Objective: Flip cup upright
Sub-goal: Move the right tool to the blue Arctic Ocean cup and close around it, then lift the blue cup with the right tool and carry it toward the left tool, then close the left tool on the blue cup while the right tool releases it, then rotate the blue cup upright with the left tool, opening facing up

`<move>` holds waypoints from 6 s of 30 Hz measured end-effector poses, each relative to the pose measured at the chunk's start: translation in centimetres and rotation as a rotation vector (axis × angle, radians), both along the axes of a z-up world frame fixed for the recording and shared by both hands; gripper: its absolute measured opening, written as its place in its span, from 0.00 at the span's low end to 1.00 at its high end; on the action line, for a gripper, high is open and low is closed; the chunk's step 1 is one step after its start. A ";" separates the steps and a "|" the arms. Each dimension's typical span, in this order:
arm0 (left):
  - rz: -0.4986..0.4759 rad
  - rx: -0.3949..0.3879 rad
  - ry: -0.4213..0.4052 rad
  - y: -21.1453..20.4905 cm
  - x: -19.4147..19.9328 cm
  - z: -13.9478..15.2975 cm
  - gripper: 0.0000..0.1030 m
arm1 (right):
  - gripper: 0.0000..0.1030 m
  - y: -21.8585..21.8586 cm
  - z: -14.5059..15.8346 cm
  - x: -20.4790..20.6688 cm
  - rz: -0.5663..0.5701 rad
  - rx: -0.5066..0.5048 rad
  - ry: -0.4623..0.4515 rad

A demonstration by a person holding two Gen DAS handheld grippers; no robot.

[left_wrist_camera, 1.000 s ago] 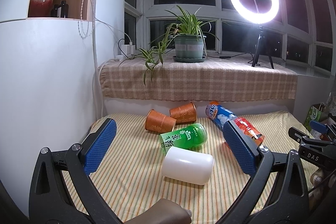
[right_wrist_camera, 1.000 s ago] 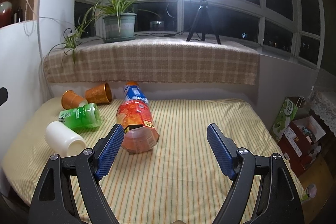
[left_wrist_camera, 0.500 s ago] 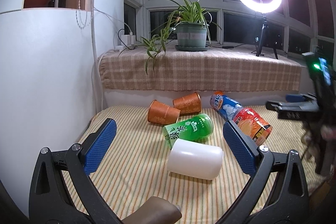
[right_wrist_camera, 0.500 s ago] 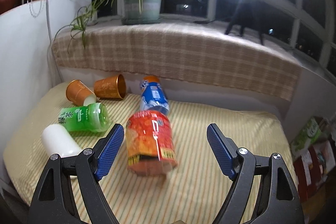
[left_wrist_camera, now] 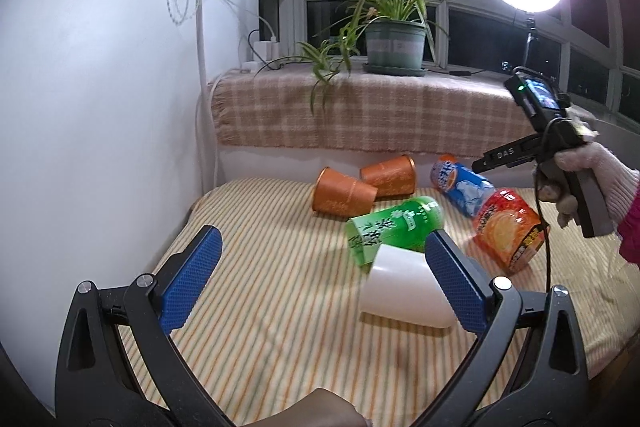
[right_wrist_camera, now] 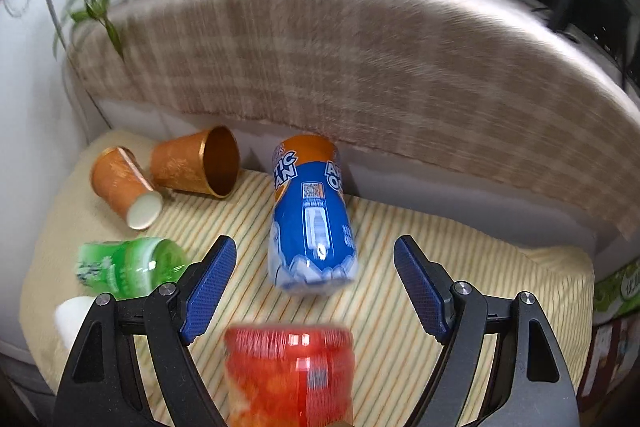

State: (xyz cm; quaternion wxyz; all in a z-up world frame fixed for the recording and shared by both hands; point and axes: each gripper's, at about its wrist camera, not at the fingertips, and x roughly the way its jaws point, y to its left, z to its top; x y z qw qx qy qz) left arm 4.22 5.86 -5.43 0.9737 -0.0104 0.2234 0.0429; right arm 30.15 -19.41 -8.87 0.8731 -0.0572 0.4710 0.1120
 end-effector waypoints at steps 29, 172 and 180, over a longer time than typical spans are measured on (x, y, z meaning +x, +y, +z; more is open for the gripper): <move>0.037 0.000 0.023 1.6 0.6 -0.6 1.00 | 0.62 2.3 -7.0 6.5 0.039 -0.099 0.200; -0.445 -0.104 0.345 -18.3 4.8 -4.6 0.61 | 0.71 -12.1 -1.8 -31.4 -0.359 0.237 -0.085; -0.476 -0.021 0.309 -19.8 3.5 -4.8 0.61 | 0.71 -12.1 -2.0 -31.4 -0.368 0.239 -0.080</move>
